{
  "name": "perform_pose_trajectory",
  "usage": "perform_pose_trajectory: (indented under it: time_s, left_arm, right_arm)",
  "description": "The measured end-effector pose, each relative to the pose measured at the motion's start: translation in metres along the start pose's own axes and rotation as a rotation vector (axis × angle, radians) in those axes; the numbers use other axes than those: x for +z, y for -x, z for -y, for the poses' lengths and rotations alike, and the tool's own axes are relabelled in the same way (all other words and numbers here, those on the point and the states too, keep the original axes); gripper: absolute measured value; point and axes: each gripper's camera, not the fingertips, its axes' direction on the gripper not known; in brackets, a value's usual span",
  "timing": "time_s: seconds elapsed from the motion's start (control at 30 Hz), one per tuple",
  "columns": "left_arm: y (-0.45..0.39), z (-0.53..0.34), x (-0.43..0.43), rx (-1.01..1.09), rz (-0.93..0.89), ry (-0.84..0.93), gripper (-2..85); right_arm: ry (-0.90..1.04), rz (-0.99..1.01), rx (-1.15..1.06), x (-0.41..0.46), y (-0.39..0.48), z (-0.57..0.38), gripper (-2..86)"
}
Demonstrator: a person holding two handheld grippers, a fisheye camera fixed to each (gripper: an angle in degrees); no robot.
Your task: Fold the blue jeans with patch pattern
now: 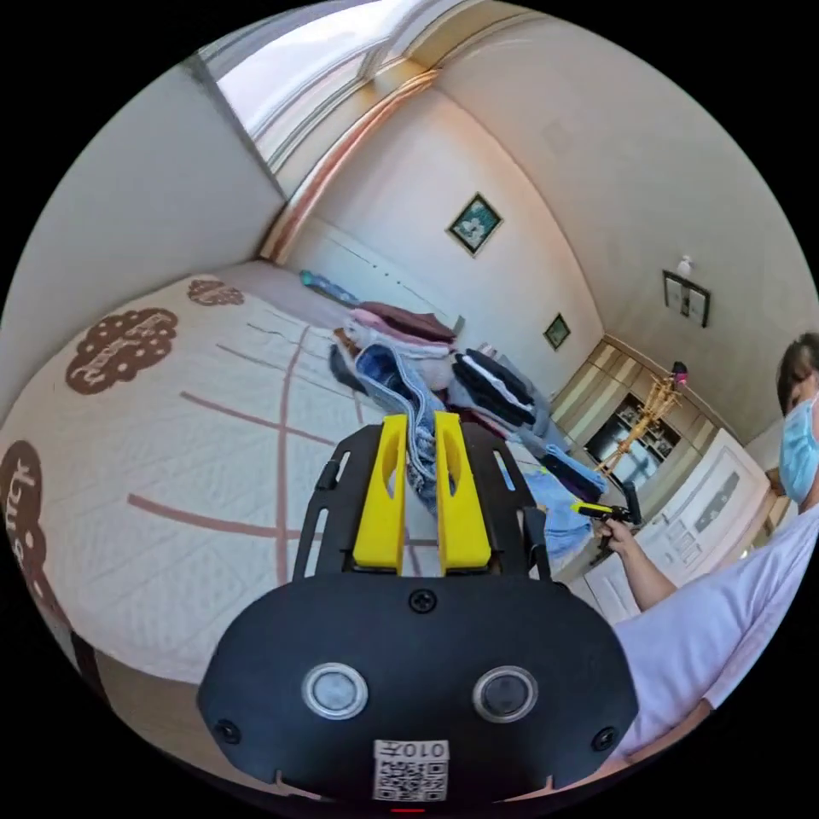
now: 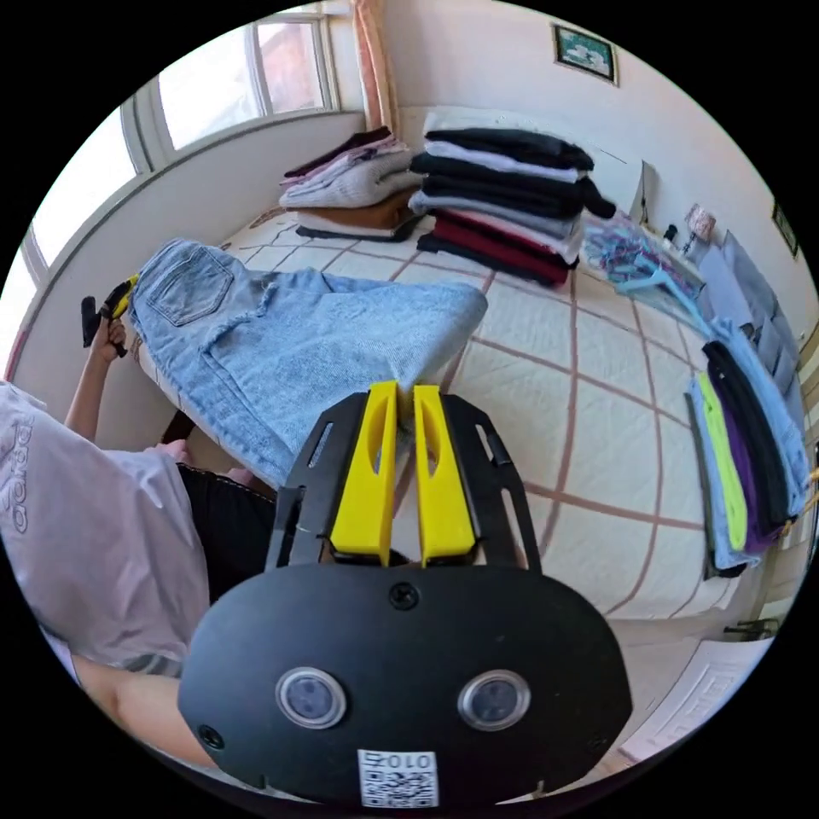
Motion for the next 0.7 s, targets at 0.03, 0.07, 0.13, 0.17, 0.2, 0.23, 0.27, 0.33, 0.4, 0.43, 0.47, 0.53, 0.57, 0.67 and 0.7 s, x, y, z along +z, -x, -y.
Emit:
perform_pose_trajectory:
  time_s: [0.03, 0.07, 0.13, 0.17, 0.2, 0.23, 0.27, 0.33, 0.4, 0.43, 0.47, 0.53, 0.57, 0.67, 0.7]
  left_arm:
    - [0.036, -0.010, 0.002, -0.149, -0.030, 0.083, 3.4]
    - [0.052, -0.015, 0.002, -0.194, -0.050, 0.117, 3.1]
    - [0.080, -0.042, -0.009, -0.282, 0.059, 0.118, 1.5]
    - [0.079, -0.048, -0.018, -0.287, 0.071, 0.061, 1.3]
    - [0.075, -0.056, -0.035, -0.287, 0.069, -0.026, 0.9]
    - [0.065, -0.062, -0.049, -0.270, 0.098, -0.089, 0.6]
    - [0.058, -0.064, -0.054, -0.253, 0.123, -0.110, 0.5]
    - [0.023, -0.062, -0.054, -0.144, 0.171, -0.088, 0.3]
    - [-0.005, -0.058, -0.039, -0.035, 0.108, -0.011, 0.1]
    - [-0.024, -0.057, -0.031, 0.029, 0.070, 0.015, 0.0]
    - [-0.034, -0.058, -0.029, 0.054, 0.058, 0.020, 0.0]
    - [-0.063, -0.066, -0.023, 0.105, 0.024, 0.013, -0.1]
    - [-0.068, -0.068, -0.022, 0.108, 0.015, 0.009, -0.1]
    - [-0.087, -0.079, -0.019, 0.101, -0.043, -0.004, -0.2]
    - [-0.093, -0.083, -0.017, 0.095, -0.060, 0.004, -0.2]
  right_arm:
    - [0.084, 0.026, 0.045, 0.020, 0.002, 0.000, 4.9]
    - [0.109, -0.003, 0.082, 0.029, 0.008, -0.003, 5.2]
    - [0.061, -0.025, 0.095, 0.025, 0.023, -0.005, 7.0]
    - [0.027, -0.030, 0.079, 0.016, 0.041, -0.003, 8.2]
    - [0.011, -0.034, 0.060, 0.011, 0.052, 0.000, 8.9]
    - [-0.026, -0.041, -0.025, 0.003, 0.084, 0.005, 9.3]
    - [-0.057, -0.047, -0.126, -0.001, 0.120, 0.011, 9.6]
    - [-0.076, -0.067, -0.250, 0.007, 0.172, 0.016, 10.2]
    - [-0.075, -0.088, -0.338, 0.025, 0.216, 0.018, 11.1]
    - [-0.064, -0.087, -0.376, 0.039, 0.238, 0.019, 11.8]
    - [-0.040, -0.075, -0.400, 0.049, 0.256, 0.022, 12.0]
    - [-0.023, -0.055, -0.426, 0.056, 0.278, 0.025, 12.3]
    - [-0.022, -0.058, -0.445, 0.059, 0.290, 0.026, 12.5]
    - [0.048, -0.151, -0.474, 0.077, 0.308, 0.023, 12.7]
    - [0.057, -0.147, -0.473, 0.079, 0.308, 0.022, 12.6]
